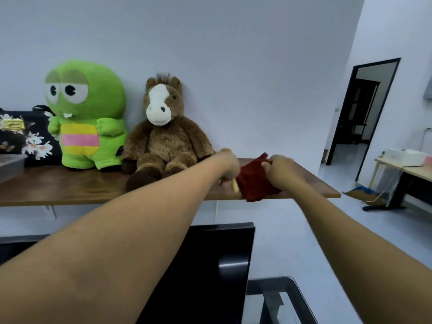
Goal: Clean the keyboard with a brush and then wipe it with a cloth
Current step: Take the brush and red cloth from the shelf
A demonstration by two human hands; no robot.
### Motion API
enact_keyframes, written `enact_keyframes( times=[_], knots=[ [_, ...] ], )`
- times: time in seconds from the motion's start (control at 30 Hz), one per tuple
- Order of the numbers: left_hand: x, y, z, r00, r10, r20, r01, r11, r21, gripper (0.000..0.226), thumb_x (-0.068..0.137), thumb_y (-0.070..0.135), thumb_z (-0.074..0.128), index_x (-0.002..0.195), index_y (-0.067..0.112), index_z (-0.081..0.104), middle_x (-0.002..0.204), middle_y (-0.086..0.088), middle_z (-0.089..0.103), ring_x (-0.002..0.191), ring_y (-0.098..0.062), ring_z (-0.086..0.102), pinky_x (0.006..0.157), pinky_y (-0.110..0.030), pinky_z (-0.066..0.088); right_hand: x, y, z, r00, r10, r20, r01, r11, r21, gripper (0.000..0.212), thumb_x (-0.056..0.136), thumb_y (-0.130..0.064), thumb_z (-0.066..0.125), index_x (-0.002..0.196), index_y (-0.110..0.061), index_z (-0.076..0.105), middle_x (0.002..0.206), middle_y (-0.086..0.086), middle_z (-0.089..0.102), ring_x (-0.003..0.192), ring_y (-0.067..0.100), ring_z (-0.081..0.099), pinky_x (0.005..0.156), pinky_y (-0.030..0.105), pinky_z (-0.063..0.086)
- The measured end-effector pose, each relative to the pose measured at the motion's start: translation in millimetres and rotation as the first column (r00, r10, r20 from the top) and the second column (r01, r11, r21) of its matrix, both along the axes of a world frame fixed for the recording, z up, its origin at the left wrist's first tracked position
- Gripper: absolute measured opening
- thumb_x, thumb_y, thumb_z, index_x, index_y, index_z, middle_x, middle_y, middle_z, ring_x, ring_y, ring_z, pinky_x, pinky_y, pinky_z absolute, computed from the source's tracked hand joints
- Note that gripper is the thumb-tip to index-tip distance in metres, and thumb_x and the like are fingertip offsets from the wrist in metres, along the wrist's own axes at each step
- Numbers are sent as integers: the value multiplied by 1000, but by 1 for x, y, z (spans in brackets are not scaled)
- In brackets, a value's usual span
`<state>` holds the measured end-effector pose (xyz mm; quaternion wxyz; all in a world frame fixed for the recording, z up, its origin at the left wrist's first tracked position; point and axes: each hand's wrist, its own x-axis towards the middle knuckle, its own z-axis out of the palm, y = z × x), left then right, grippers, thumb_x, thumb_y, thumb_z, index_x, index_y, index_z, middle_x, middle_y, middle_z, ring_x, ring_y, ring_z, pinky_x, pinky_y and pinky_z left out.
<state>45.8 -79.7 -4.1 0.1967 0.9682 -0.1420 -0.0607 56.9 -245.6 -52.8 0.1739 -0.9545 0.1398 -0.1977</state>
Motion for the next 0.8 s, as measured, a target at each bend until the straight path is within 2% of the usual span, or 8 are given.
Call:
enact_keyframes(
  times=[0.13,0.2,0.27,0.37,0.5,0.6,0.7,0.8],
  knots=[
    [-47,-20,32,992,-123,-17,117,973,-201,29,95,9,48,72,4,63,54,-10,59,37,-17,46,36,-17,37,-59,-21,30,994,0,106,7,997,-71,31,100,-33,45,101,-7,60,106,20,65,94,35,57,71,33,36],
    [-81,-29,37,981,-191,-32,173,939,-299,22,95,6,42,88,-1,61,40,-5,57,28,-13,44,35,-15,35,-96,-25,33,989,-19,146,35,994,-108,29,100,-32,44,98,-7,59,94,16,62,82,28,49,67,32,34],
    [-112,-34,30,969,-243,-42,210,903,-374,32,97,9,34,99,-6,63,42,-3,60,28,-10,44,36,-15,34,-131,-28,22,985,-45,168,66,990,-123,26,100,-32,44,98,-10,57,85,8,55,77,25,47,61,32,33],
    [-156,-38,5,944,-306,-121,230,877,-421,43,100,12,32,80,-5,66,52,-8,60,32,-12,44,36,-14,33,-182,-26,-11,986,-83,144,99,989,-111,24,100,-32,45,88,-12,53,79,8,55,69,24,48,52,32,30],
    [-206,-25,-63,922,-329,-206,238,898,-370,49,97,15,38,54,3,59,55,-12,63,46,-21,54,49,-24,45,-239,-7,-77,992,-103,67,106,994,-41,22,100,-30,46,89,-12,55,83,8,58,76,28,52,62,32,33],
    [-225,-3,-137,893,-294,-341,185,931,-316,45,95,17,38,59,2,59,51,-12,62,47,-25,58,49,-22,46,-273,13,-136,991,-122,54,120,992,29,23,99,-29,48,96,-9,60,90,12,64,83,33,58,65,31,33],
    [-239,30,-212,850,-186,-492,79,970,-229,27,93,9,39,81,-3,60,47,-11,61,46,-24,59,42,-22,43,-302,39,-195,992,-125,-5,125,986,110,24,100,-30,46,97,-11,61,94,8,63,87,30,60,66,30,34],
    [-257,61,-275,797,-68,-600,-26,989,-147,33,94,13,38,77,-5,59,48,-12,62,43,-21,57,44,-23,47,-324,65,-242,995,-96,-41,101,977,185,25,100,-32,45,102,-14,62,96,4,63,84,24,59,66,30,38]
  ],
)
